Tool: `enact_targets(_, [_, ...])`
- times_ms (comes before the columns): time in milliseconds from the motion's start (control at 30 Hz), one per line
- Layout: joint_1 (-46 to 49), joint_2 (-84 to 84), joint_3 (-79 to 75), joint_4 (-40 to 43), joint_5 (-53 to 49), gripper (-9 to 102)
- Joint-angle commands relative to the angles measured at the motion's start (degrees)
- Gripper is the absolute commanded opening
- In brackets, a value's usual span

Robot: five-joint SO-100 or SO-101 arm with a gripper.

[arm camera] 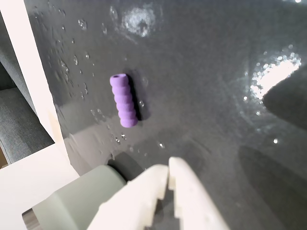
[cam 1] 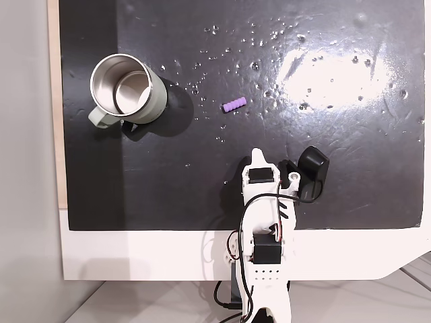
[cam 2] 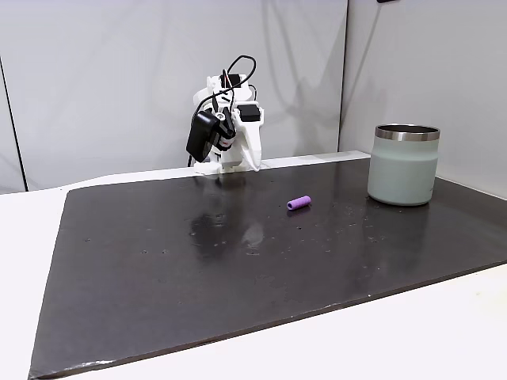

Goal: Grasp a pengrip and put it in the cup.

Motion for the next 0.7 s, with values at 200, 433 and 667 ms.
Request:
enact_targets(200, [-1.3, 0.6, -0.4, -2.0, -0.7, 0])
enact_targets(433, [-1.6, 0.6, -0.9, -1.8, -0.8, 0])
enact_targets(667, [-0.9, -6.2, -11.2, -0.3, -1.6, 0])
